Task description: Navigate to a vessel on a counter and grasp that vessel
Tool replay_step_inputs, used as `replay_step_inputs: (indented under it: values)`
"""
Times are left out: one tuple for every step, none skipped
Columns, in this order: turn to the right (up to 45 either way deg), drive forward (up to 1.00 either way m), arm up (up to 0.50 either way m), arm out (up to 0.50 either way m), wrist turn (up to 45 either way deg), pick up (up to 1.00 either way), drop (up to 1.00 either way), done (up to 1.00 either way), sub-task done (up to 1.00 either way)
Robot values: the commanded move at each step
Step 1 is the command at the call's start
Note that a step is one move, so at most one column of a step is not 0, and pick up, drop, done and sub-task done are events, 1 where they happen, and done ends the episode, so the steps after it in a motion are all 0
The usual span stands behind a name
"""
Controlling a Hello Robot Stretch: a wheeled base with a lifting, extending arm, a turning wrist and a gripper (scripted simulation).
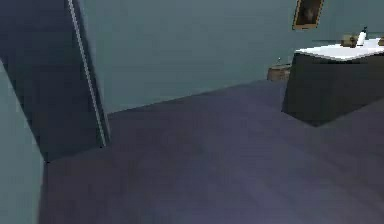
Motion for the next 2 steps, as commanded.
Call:
replay_step_inputs:
  values:
    - [45.0, 0.00, 0.00, 0.00, 0.0, 0.00, 0.00, 0.00, 0.00]
    - [15.0, 0.00, 0.00, 0.00, 0.0, 0.00, 0.00, 0.00, 0.00]
